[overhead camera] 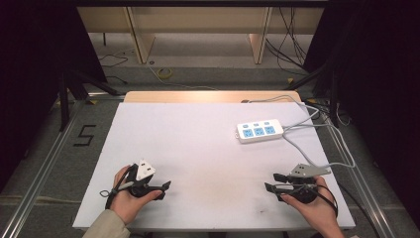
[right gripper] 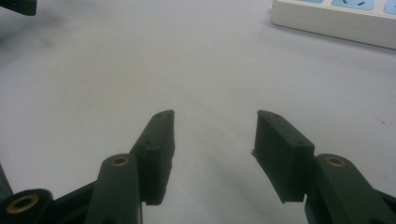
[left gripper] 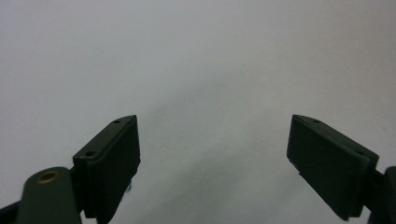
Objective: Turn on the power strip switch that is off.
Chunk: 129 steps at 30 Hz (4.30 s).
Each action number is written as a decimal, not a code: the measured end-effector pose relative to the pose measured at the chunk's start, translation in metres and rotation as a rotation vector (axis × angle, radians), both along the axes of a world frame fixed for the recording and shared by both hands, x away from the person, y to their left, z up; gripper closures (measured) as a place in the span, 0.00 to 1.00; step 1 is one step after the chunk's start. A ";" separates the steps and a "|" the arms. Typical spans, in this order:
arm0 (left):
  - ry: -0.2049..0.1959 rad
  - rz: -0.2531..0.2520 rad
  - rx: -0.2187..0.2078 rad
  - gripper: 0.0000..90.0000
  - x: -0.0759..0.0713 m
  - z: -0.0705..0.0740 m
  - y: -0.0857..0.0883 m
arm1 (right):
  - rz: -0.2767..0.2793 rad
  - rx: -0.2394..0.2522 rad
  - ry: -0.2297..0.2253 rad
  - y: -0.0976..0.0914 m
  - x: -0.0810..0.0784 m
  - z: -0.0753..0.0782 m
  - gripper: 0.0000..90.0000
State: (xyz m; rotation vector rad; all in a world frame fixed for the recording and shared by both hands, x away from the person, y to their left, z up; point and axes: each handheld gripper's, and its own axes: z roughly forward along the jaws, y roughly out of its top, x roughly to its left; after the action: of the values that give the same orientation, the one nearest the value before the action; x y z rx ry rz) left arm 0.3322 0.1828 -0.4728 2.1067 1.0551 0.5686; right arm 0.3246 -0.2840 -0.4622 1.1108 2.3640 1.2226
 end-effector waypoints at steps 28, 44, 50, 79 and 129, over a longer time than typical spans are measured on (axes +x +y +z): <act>-0.012 0.007 0.005 0.18 0.000 -0.001 0.000 | 0.001 -0.201 0.058 0.012 0.017 0.028 1.00; -0.014 0.003 -0.003 0.18 0.000 -0.001 -0.001 | 0.015 -0.252 0.057 0.022 0.038 0.039 1.00; -0.012 0.002 -0.001 0.18 0.000 -0.001 -0.001 | 0.003 -0.265 0.070 0.021 0.045 0.041 1.00; -0.012 -0.006 0.014 0.18 0.000 -0.002 -0.002 | -0.032 -0.322 0.122 0.024 0.071 0.054 1.00; -0.013 -0.008 0.013 0.18 0.000 -0.002 -0.003 | -0.047 -0.363 0.177 0.035 0.104 0.065 1.00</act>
State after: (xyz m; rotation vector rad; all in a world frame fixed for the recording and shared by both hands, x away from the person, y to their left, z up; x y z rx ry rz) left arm 0.3324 0.1798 -0.4750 2.1145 1.0380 0.5866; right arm 0.4289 -0.2493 -0.3970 1.1804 2.5364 0.6634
